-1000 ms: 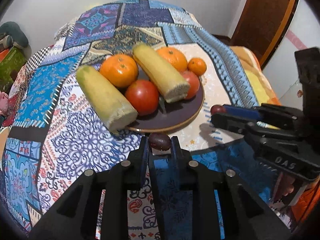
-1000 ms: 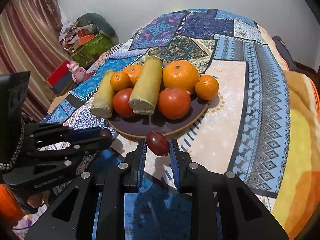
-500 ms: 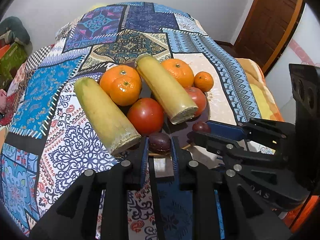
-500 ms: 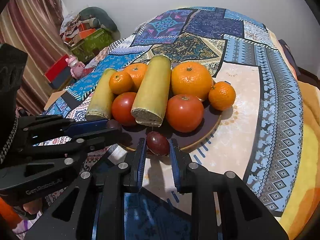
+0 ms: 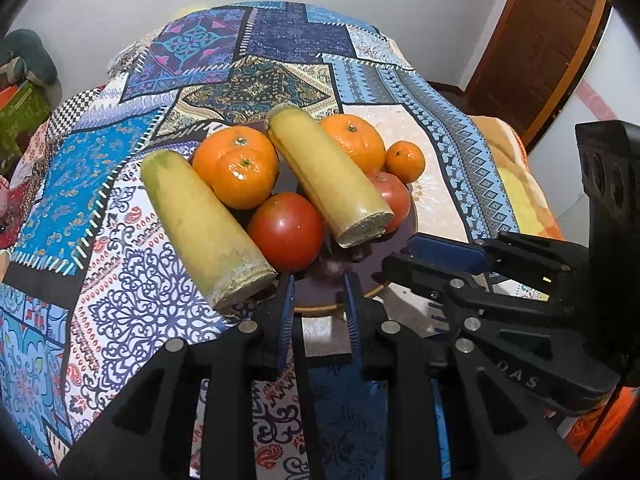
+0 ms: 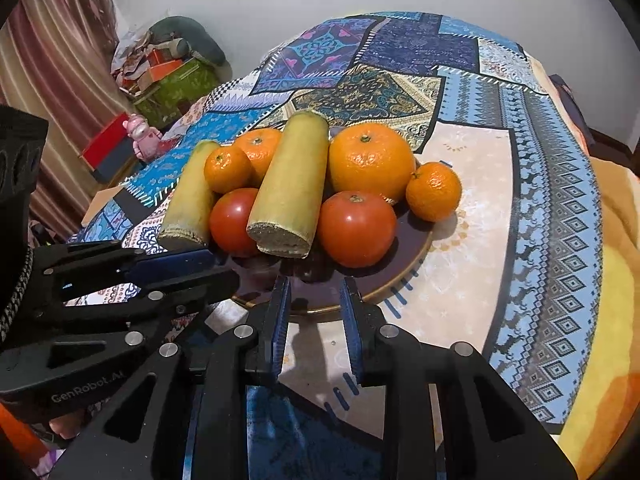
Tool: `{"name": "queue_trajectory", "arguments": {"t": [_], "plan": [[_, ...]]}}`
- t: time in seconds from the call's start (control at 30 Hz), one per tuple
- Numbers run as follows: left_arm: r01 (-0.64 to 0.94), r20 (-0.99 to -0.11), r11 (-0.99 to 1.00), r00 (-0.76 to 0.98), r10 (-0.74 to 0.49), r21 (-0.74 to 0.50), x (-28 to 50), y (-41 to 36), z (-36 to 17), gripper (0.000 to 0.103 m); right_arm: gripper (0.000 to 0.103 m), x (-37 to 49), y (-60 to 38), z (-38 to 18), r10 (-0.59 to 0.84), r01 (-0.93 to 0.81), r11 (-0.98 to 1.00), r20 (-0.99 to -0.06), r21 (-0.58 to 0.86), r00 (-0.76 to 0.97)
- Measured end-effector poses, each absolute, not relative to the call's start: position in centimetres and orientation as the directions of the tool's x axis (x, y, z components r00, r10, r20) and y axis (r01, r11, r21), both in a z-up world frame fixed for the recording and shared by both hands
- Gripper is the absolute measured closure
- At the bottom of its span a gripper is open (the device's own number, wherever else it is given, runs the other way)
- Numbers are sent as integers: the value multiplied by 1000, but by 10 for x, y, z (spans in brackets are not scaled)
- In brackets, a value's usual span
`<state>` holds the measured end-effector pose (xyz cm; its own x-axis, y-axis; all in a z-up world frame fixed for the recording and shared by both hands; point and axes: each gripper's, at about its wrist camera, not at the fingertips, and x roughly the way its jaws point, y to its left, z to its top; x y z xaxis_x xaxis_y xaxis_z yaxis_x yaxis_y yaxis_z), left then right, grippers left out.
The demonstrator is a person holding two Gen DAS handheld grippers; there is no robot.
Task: Organize fruits
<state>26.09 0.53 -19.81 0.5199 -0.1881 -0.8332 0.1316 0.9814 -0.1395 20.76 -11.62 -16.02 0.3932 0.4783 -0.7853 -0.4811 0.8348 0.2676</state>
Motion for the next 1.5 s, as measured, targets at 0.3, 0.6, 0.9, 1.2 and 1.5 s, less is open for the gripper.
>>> {"name": "queue_trajectory", "arguments": {"t": [0.3, 0.6, 0.9, 1.2, 1.5], "plan": [[112, -757, 986, 632, -164, -120, 227, 14, -148, 76, 79, 189, -137, -123, 490, -464, 844, -741, 270, 459], [95, -567, 993, 816, -115, -64, 161, 15, -57, 76, 79, 139, -157, -39, 513, -477, 846, -603, 237, 611], [83, -357, 996, 930, -92, -39, 82, 12, 11, 68, 76, 70, -164, 38, 532, -505, 843, -408, 182, 742], [70, -218, 997, 973, -74, -27, 27, 13, 41, 30, 43, 28, -169, 65, 515, -490, 857, -279, 159, 811], [58, -177, 998, 982, -61, -21, 5, 12, 47, 4, 8, 13, -173, 67, 449, -429, 893, -231, 135, 863]]}}
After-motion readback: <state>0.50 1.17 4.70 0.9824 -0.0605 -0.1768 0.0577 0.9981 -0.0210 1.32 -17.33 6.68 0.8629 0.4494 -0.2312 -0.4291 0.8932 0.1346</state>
